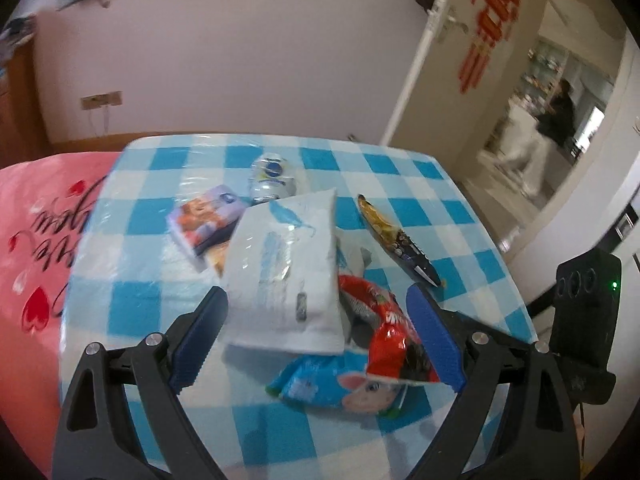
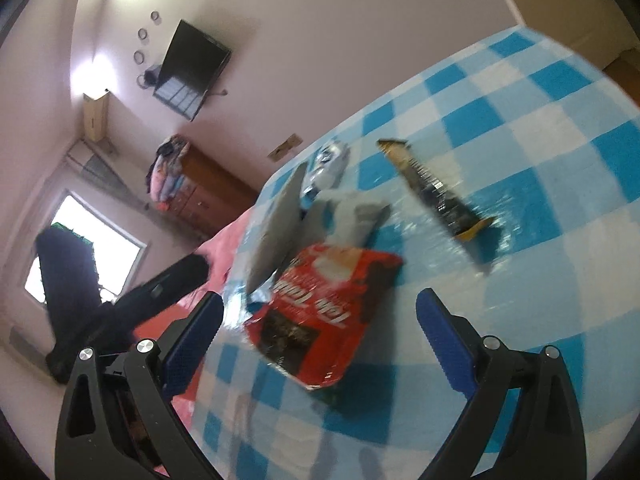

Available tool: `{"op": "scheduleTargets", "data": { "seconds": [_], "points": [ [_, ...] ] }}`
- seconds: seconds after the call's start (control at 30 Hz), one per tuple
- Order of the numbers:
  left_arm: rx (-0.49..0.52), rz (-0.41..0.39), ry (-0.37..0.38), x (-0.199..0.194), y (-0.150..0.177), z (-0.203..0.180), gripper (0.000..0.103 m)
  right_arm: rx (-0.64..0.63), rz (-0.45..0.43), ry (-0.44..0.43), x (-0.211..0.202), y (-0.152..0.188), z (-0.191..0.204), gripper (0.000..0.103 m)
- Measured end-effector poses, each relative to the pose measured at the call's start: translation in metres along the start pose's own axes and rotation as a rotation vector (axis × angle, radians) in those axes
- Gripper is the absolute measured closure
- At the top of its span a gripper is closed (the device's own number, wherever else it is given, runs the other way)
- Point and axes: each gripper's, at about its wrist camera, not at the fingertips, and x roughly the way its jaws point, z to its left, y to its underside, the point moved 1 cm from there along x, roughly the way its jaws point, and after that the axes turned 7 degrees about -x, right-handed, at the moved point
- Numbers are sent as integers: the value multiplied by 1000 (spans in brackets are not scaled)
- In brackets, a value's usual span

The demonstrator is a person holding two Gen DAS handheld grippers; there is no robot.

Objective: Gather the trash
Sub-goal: 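Reach the left tool to the white wipes pack while the right tool approaches the red bag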

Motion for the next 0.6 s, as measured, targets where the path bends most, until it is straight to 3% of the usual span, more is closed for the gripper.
{"op": "scheduleTargets", "data": {
  "seconds": [0.37, 0.6],
  "points": [
    [76, 56, -60, 41, -25, 13, 12, 28, 46, -47, 21, -1, -2, 7],
    [62, 83, -49, 59, -29, 24, 12, 24, 66, -52, 31, 1, -2, 7]
  ]
}}
